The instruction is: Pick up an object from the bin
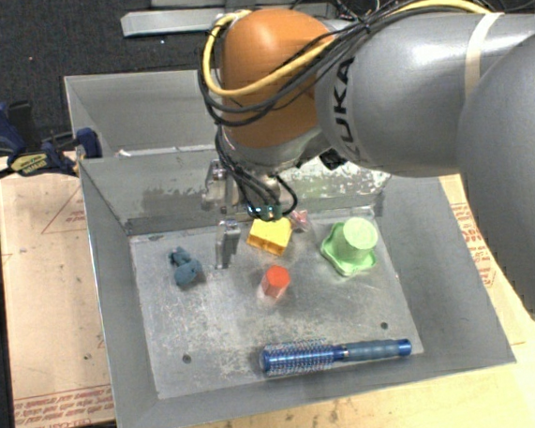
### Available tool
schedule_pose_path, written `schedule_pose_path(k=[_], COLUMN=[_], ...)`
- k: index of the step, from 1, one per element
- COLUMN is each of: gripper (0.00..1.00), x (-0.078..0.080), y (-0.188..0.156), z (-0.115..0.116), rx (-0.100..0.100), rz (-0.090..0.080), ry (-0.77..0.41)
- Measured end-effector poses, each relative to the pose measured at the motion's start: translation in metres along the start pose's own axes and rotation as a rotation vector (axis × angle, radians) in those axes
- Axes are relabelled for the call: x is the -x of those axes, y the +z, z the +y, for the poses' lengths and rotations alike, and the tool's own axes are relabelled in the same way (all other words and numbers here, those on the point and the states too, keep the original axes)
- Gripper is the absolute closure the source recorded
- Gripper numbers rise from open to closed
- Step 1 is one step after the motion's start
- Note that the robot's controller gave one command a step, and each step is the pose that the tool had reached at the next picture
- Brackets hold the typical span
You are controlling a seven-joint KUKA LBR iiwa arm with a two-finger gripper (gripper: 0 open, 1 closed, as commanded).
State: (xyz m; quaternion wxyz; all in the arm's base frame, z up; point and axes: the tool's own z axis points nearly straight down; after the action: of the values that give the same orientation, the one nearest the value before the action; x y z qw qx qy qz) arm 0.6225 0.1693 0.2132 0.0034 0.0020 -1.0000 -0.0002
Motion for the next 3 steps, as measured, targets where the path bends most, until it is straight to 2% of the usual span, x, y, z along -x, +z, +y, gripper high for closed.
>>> schedule_pose_path(k=[1, 2, 3], gripper=[0.00, 0.00, 0.00], x=[-0.002, -0.003, -0.008], y=[0.130, 0.113, 0.114], z=[0.015, 0.015, 0.016], rx=[0.004, 0.003, 0.002], rz=[-0.014, -0.010, -0.006], ry=[0.088, 0.167, 0.304])
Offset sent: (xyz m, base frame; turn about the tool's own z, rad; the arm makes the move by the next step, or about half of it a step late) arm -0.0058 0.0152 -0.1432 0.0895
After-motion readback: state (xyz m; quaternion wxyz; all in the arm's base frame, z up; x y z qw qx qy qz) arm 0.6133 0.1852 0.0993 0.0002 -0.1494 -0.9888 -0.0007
